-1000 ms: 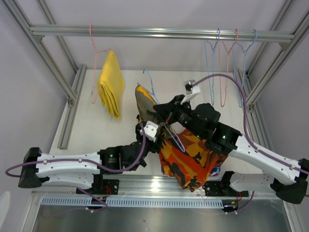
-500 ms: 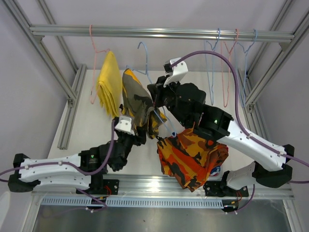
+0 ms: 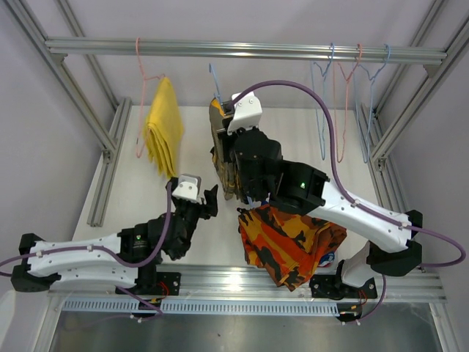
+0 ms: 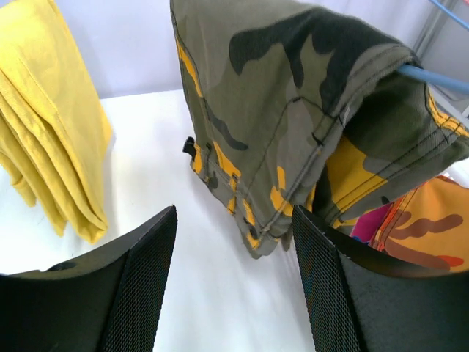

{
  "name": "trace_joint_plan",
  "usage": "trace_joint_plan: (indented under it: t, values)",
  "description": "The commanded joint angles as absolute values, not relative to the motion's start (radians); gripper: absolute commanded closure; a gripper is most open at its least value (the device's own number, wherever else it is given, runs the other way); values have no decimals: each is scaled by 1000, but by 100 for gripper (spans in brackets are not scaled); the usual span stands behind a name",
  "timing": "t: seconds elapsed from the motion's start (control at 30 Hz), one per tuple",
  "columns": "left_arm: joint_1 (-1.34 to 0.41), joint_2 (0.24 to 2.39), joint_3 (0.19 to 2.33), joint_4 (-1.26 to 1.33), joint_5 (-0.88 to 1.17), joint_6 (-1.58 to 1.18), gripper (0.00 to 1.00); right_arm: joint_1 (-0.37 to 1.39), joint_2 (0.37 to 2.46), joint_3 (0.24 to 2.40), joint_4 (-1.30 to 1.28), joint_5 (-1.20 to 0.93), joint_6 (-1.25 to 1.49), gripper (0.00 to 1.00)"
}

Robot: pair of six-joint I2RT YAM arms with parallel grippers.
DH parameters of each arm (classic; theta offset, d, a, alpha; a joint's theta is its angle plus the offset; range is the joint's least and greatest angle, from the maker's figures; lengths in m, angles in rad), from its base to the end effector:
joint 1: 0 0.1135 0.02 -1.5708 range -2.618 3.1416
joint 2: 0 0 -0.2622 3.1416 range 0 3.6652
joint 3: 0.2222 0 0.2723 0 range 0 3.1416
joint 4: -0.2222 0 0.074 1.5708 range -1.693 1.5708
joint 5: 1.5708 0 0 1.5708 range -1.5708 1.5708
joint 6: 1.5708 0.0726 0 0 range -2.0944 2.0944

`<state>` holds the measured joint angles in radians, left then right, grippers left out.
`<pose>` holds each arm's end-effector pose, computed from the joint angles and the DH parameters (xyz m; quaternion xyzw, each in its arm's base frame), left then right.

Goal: Remove the trousers from the hanger

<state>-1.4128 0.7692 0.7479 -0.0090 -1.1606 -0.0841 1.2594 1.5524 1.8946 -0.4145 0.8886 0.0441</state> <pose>0.0974 -0.1884 0.3471 0.0695 0.7080 -0.1079 0.6945 0.1654 0.3299 0.5127 -0.1371 0.7099 0.1228 0.6798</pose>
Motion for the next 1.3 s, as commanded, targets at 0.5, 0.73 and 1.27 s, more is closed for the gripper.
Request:
trace_joint_plan:
  t: [0.5, 0.73, 1.27]
  values:
    - [-1362, 982, 707, 627, -1016, 374, 23, 1310, 1528, 2059, -305, 1071, 64, 100]
    - [-1310, 1035, 673, 731, -1017, 432, 25, 1385, 1493, 2017, -232, 1173, -25, 100]
    - [-1232, 968, 637, 752, -916, 376, 24, 1417, 1419, 1925, -219, 1157, 41, 100]
